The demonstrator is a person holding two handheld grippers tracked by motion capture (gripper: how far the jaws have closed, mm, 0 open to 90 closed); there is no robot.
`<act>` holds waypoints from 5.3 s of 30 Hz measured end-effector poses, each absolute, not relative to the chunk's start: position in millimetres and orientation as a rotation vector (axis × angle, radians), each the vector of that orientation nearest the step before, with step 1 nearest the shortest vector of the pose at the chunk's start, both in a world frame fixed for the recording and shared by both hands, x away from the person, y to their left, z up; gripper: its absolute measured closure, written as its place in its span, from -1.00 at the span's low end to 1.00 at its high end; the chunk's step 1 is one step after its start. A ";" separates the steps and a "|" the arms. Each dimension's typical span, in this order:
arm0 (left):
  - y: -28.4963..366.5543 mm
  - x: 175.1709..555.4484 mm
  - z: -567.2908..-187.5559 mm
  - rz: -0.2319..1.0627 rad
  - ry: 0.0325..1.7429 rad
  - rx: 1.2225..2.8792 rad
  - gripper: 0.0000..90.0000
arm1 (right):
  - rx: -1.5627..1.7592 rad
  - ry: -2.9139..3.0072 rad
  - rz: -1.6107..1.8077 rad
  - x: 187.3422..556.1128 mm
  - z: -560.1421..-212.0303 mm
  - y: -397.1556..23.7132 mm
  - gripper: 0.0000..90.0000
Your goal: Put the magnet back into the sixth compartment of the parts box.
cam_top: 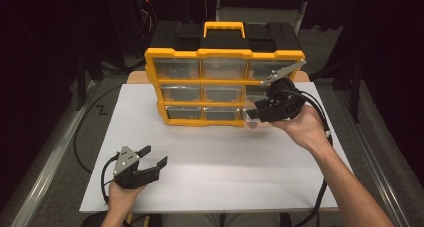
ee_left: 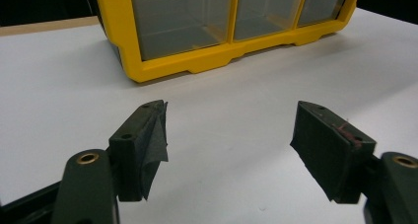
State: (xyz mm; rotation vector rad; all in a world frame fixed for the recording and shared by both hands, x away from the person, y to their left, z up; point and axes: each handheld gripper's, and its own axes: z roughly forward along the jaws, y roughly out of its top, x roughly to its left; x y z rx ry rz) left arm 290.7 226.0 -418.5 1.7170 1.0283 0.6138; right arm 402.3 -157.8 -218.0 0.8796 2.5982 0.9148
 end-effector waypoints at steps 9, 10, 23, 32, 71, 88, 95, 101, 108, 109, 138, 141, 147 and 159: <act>225.8 290.7 -418.5 0.615 1.029 1.718 -0.35 | 0.838 2.616 0.938 394.6 -220.1 -150.4 0.31; 225.7 290.7 -418.6 0.615 1.028 1.718 -0.35 | 0.829 2.619 0.937 393.8 -220.3 -149.7 0.31; 225.7 290.7 -418.5 0.615 1.030 1.718 -0.35 | 0.770 2.617 0.978 382.8 -223.2 -143.6 0.33; 225.8 291.0 -418.6 0.615 1.032 1.719 -0.35 | 0.747 2.640 0.985 377.4 -229.9 -141.1 0.33; 225.1 290.9 -419.0 0.618 1.034 1.720 -0.35 | 0.775 2.658 1.047 364.8 -273.7 -163.1 0.34; 226.2 291.0 -418.8 0.619 1.034 1.715 -0.35 | 0.819 2.656 1.047 365.1 -290.2 -174.2 0.33; 226.3 291.0 -418.7 0.620 1.034 1.712 -0.35 | 0.829 2.644 1.056 363.3 -294.1 -177.7 0.33; 226.2 290.8 -418.7 0.620 1.035 1.713 -0.35 | 0.844 2.627 1.074 362.5 -299.3 -183.2 0.33; 226.3 290.9 -418.7 0.621 1.035 1.716 -0.35 | 0.863 2.606 1.089 361.6 -302.3 -191.5 0.32; 226.3 290.9 -418.6 0.621 1.035 1.715 -0.35 | 0.869 2.601 1.094 361.4 -303.0 -192.7 0.32; 226.6 290.4 -418.4 0.624 1.038 1.707 -0.35 | 0.949 2.497 1.187 353.4 -316.8 -226.4 0.28; 226.7 290.3 -418.4 0.624 1.036 1.709 -0.35 | 0.953 2.488 1.187 352.6 -318.0 -229.0 0.27; 226.9 290.3 -418.3 0.624 1.036 1.707 -0.35 | 0.975 2.470 1.197 351.7 -320.0 -234.3 0.26; 226.7 290.3 -418.3 0.623 1.037 1.708 -0.35 | 0.993 2.411 1.217 346.8 -328.3 -245.5 0.23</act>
